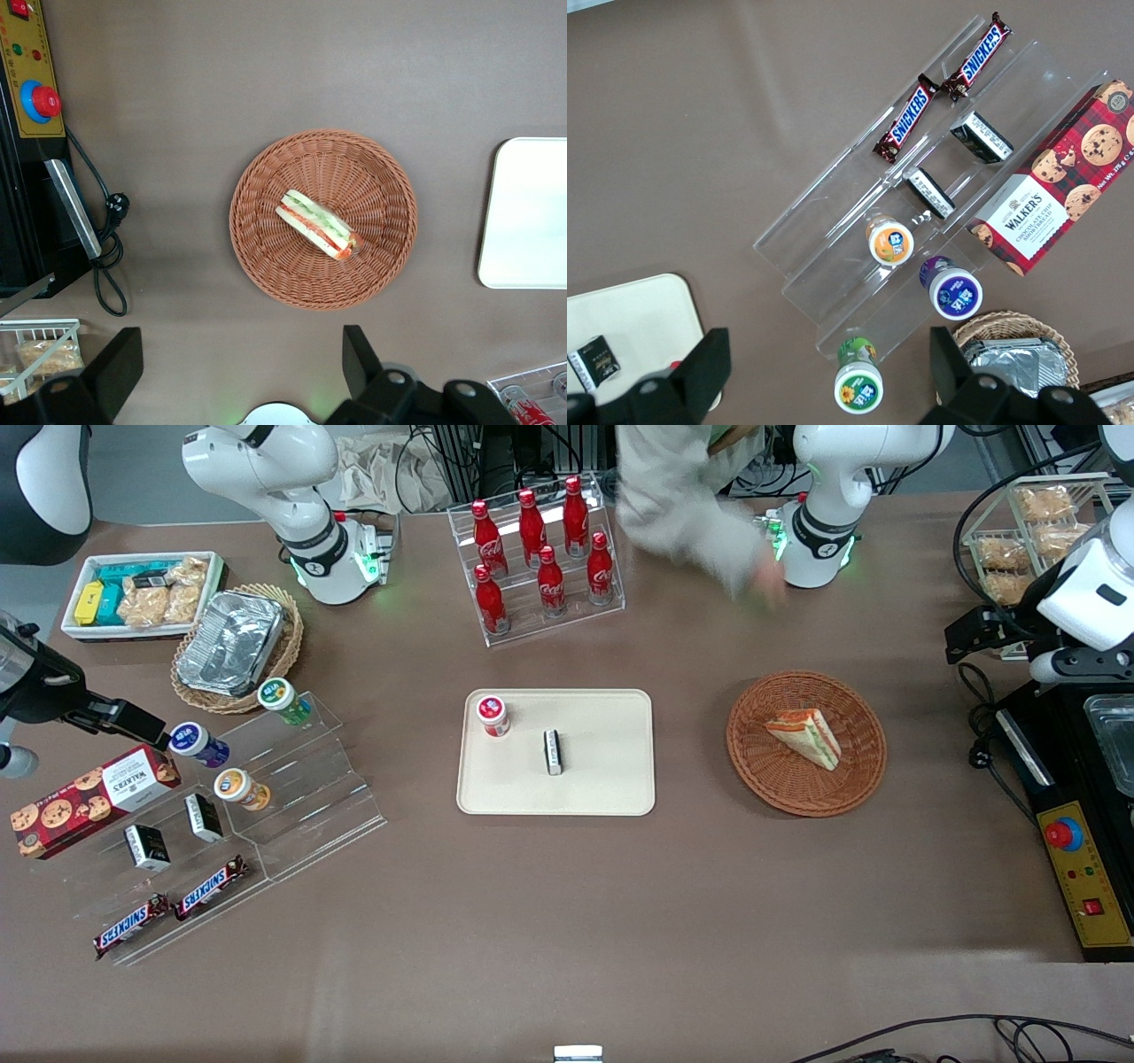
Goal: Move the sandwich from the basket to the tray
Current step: 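Raise the left gripper from its rest pose toward the wicker basket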
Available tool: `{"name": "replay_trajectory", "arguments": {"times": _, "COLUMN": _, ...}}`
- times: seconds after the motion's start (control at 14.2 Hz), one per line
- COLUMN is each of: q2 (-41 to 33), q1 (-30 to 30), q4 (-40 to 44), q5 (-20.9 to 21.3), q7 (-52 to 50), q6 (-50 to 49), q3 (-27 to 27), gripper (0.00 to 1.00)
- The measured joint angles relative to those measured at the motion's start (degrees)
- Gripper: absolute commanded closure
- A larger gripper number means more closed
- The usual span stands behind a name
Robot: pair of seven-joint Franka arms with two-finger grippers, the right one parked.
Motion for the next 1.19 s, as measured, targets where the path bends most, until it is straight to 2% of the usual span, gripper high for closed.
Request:
{"name": "replay_trajectory", "arguments": {"times": 0.49, "q2": 0.0, "q1": 0.0, "q4": -0.1, "q5": 0.3, "q7": 0.1, "q6": -0.7, "q3": 0.0, "gripper": 0.0}}
{"name": "replay_trajectory", "arguments": {"times": 0.7, "q2": -1.8, "q1": 0.0, "q4": -3.5, "q5": 0.3, "q7": 0.1, "q6": -1.7, "q3": 0.0, "gripper": 0.0}}
{"name": "replay_trajectory", "arguments": {"times": 0.84, "q2": -6.0, "q1": -0.1, "q4": -11.4, "q5": -0.4, "q7": 0.1, "q6": 2.5, "q3": 0.0, "gripper": 0.0}}
{"name": "replay_trajectory", "arguments": {"times": 1.19, "q2": -19.5, "q1": -0.6, "q4": -39.4, "q5": -2.9, "q7": -4.6, "q6": 22.5, "q3": -0.2, "gripper": 0.01}}
